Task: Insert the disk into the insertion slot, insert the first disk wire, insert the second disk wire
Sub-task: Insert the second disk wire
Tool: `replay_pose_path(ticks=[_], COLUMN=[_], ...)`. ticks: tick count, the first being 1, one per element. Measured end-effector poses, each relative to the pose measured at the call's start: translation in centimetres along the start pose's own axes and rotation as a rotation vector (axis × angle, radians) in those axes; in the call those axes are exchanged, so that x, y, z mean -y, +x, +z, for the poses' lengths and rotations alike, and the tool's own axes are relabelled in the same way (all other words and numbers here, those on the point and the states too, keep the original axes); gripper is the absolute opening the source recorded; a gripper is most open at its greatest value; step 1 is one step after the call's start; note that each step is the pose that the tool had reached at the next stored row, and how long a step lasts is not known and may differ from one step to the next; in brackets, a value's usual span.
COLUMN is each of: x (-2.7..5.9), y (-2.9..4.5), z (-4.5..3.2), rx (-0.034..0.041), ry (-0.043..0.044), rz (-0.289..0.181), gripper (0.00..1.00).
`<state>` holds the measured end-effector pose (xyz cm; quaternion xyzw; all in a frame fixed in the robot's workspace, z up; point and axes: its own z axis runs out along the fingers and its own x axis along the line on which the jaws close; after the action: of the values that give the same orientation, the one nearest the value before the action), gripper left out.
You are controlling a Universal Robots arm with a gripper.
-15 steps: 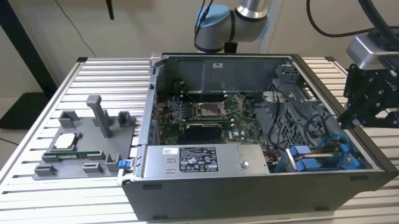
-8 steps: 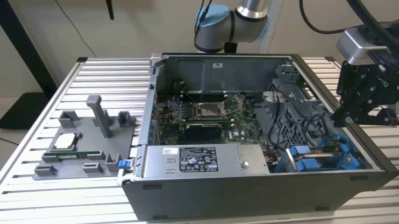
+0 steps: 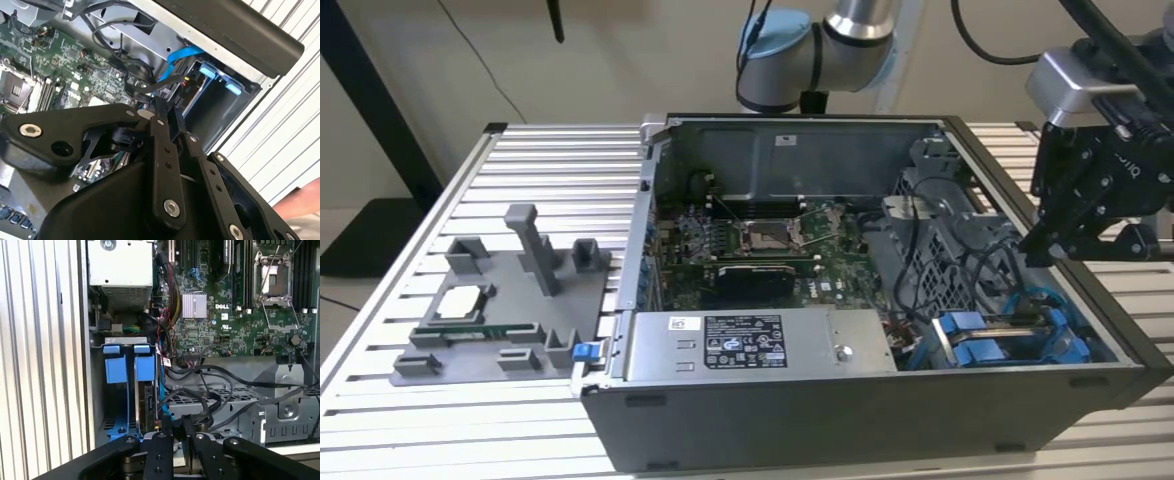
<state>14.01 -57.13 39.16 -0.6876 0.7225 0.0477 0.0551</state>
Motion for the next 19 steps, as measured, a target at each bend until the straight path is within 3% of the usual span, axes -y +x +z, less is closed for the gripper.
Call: replay_pose_path(ticks=[6,18,19], x=[-1.47,-2.63,-2.77], y=[0.16,0.51,0.53], z=[-0.06,-0.02,-0.02], rx=[0.0000,-0.0044,-0.0045], ry=[0.0018,0.0022,0.0023], rz=[0.000,0.001,0.001], gripper=[1.00,1.00,0.00])
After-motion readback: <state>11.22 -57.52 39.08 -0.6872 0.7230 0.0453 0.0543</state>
